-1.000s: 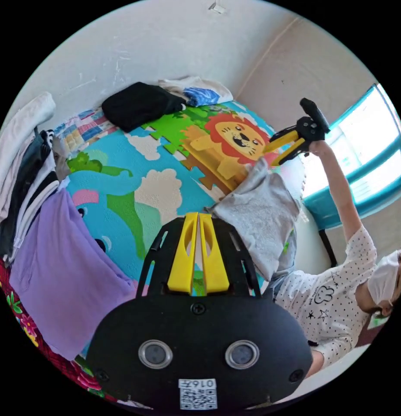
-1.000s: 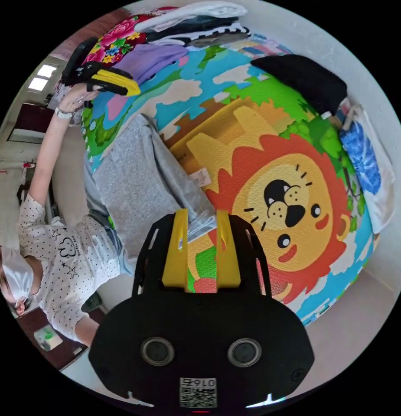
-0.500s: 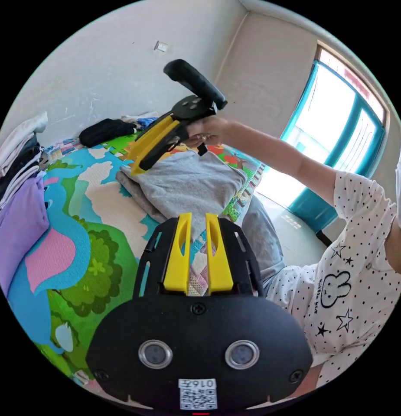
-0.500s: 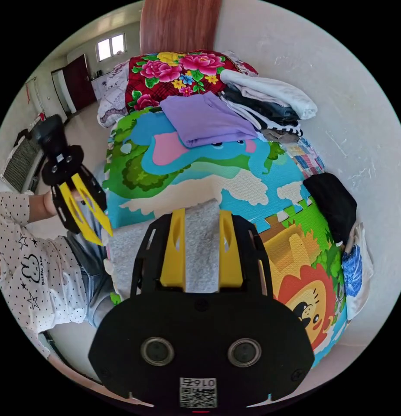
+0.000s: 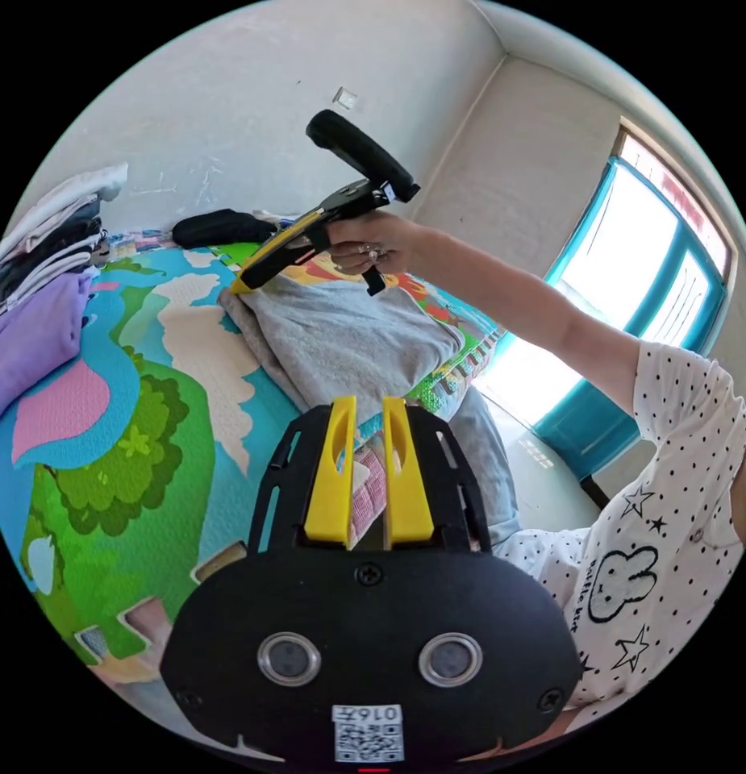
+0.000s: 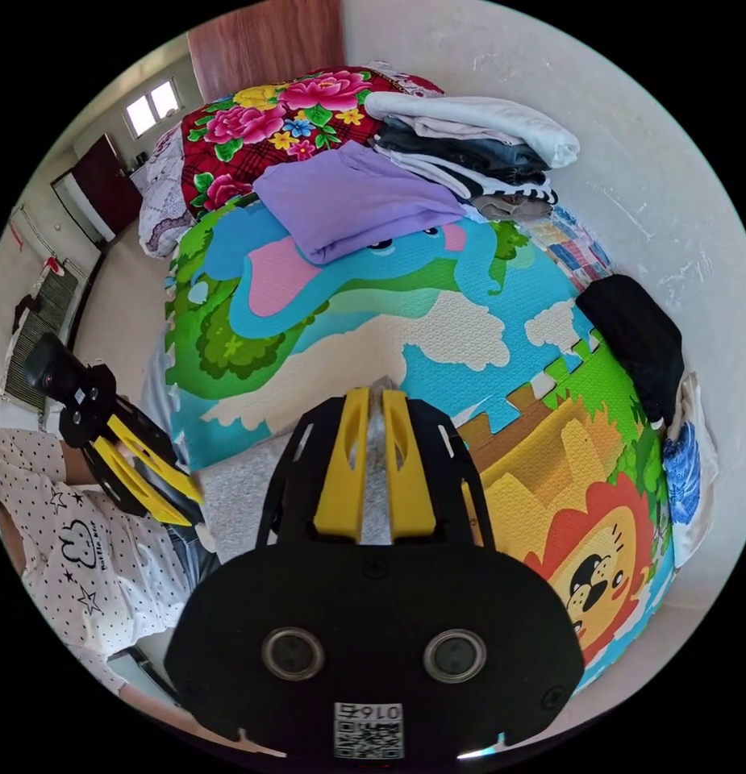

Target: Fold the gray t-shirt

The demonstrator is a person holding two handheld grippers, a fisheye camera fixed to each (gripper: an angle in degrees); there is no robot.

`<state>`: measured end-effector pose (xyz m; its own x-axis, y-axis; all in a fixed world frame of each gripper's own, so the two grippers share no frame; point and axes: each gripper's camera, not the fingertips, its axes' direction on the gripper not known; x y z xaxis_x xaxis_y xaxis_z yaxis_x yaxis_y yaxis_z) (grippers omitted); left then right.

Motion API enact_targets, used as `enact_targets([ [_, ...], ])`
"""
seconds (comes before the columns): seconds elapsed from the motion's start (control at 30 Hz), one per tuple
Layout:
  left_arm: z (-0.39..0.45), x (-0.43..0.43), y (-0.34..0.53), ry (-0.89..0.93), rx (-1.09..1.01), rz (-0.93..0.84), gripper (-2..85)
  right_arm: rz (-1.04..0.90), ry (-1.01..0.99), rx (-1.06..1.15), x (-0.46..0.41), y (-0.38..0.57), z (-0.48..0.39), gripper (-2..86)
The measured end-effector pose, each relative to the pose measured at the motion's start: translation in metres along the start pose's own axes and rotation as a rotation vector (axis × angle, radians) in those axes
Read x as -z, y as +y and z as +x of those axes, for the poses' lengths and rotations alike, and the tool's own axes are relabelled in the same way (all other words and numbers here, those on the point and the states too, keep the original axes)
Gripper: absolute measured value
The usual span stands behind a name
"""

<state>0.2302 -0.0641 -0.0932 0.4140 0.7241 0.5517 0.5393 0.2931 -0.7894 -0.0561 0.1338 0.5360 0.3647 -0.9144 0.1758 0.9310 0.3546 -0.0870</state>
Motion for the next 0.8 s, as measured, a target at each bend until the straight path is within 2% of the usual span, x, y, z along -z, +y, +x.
enact_targets([
  [0.17,0.006,-0.016,0.030,0.007,0.024,-0.031,-0.3,0.040,0.149,0.036,0.014,-0.003,-0.043,1.3],
  [0.27,0.010,-0.008,0.048,0.036,0.062,0.085,0.4,0.026,0.222,0.076,0.013,-0.010,-0.065,1.1],
  [0.4,0.014,0.008,0.071,-0.066,0.129,0.250,3.5,-0.014,0.242,0.096,0.002,-0.017,-0.083,1.0],
  [0.47,0.011,-0.001,0.076,-0.103,0.156,0.242,5.5,-0.020,0.240,0.091,-0.002,-0.019,-0.092,1.0],
  [0.6,0.014,-0.030,0.081,0.032,0.152,0.183,8.5,-0.005,0.235,0.071,0.000,-0.021,-0.104,0.9],
  [0.7,0.027,-0.030,0.093,-0.063,0.144,0.216,6.2,0.016,0.256,0.067,0.008,-0.018,-0.116,0.8],
  [0.8,0.035,-0.023,0.102,-0.069,0.134,0.278,6.0,0.068,0.282,0.072,0.028,-0.009,-0.130,0.7],
])
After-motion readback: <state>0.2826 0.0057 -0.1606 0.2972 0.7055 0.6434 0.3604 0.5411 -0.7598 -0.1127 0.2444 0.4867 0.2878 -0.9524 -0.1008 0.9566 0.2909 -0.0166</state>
